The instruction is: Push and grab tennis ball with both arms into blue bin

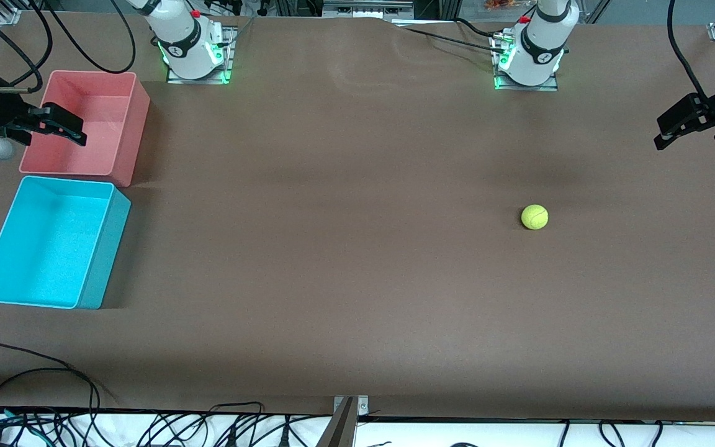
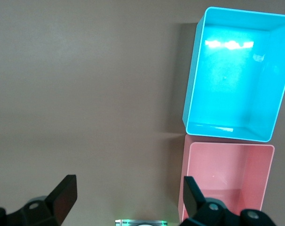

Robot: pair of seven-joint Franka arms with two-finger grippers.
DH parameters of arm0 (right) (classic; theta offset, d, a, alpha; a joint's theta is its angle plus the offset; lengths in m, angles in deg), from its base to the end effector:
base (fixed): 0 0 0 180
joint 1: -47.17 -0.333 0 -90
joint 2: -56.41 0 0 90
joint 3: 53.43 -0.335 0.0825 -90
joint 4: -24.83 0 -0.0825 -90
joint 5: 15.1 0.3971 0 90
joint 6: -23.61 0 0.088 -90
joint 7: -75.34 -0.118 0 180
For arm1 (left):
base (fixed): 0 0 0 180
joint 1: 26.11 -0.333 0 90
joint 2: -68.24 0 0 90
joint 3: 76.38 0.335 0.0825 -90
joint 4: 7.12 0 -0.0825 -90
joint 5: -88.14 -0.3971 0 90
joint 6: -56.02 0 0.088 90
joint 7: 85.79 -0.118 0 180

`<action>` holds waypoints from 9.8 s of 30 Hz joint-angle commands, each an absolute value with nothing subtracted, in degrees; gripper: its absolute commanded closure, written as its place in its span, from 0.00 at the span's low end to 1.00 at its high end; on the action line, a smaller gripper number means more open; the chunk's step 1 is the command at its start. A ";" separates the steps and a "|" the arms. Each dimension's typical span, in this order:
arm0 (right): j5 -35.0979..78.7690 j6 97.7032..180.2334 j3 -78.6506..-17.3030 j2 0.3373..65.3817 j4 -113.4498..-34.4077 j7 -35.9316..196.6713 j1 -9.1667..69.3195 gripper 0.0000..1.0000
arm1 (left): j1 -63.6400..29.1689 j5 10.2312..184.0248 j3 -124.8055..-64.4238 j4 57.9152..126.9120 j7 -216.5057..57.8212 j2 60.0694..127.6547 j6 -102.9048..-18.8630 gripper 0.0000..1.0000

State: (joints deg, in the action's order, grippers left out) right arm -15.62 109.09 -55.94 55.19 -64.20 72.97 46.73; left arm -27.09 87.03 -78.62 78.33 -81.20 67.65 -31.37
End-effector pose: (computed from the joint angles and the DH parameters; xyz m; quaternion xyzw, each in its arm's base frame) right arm 0.5643 0.0277 0.6220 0.9991 0.0049 -0.0414 0.0060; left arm 0.5602 -0.0101 0.6726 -0.9993 -0.0297 -0.0225 0.0087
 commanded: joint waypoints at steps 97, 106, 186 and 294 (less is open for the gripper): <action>-15.45 106.40 -54.57 55.18 -61.22 72.44 46.38 0.00 | -27.34 87.61 -77.43 91.75 -83.95 59.01 -34.86 0.00; -15.36 106.40 -54.48 55.09 -61.22 72.44 46.47 0.00 | -27.34 87.61 -77.52 91.93 -83.95 59.01 -34.86 0.00; -15.36 106.40 -54.48 55.09 -61.22 72.44 46.56 0.00 | -28.83 84.36 -77.34 132.10 -110.11 67.19 -85.75 1.00; -15.45 106.32 -54.39 54.74 -61.57 72.96 46.65 0.00 | -21.80 82.25 -82.53 124.80 -135.63 87.84 -101.05 1.00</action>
State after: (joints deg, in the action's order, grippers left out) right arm -15.64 107.27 -54.30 55.09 -61.98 72.90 46.59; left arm -21.88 83.83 -82.31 125.50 -135.71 87.87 -101.99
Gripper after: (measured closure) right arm 0.000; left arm 0.991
